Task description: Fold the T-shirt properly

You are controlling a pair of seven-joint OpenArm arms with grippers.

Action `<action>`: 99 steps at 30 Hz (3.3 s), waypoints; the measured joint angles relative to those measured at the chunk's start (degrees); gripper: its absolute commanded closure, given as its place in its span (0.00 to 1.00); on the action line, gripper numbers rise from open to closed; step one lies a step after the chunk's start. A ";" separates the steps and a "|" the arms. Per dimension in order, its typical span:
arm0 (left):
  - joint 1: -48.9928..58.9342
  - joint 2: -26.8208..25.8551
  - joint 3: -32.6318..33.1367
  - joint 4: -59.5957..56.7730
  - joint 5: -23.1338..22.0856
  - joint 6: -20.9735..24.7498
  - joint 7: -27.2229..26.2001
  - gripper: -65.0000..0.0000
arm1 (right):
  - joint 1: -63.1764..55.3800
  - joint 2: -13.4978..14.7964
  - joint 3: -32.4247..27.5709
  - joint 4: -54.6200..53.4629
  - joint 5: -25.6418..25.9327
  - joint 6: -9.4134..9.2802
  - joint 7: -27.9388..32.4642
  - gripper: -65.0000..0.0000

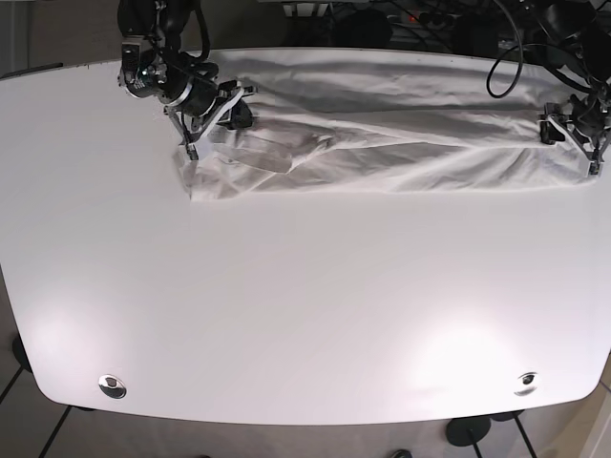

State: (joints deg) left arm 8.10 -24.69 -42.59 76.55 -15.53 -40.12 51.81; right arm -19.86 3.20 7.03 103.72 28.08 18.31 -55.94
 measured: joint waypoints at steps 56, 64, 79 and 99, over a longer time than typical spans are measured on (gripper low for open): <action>-2.56 -7.76 -2.73 -17.46 -28.37 0.02 11.19 0.28 | 14.29 5.07 7.28 -16.83 -4.76 5.11 9.31 0.94; -5.11 -6.60 3.39 -17.20 -29.35 0.00 10.05 0.59 | 14.29 5.05 7.28 -16.83 -4.76 5.11 9.31 0.94; -3.39 1.57 3.28 17.55 -27.80 0.33 19.34 0.93 | 14.29 2.78 7.54 -16.83 -4.76 5.11 9.60 0.94; -10.34 26.60 25.81 17.64 -27.39 5.97 26.40 0.74 | 14.29 2.67 7.50 -16.83 -4.52 5.27 9.38 0.94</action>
State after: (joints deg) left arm -2.24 1.91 -16.78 94.19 -42.92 -34.15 78.22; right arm -5.56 5.87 14.52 86.89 23.55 23.57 -46.57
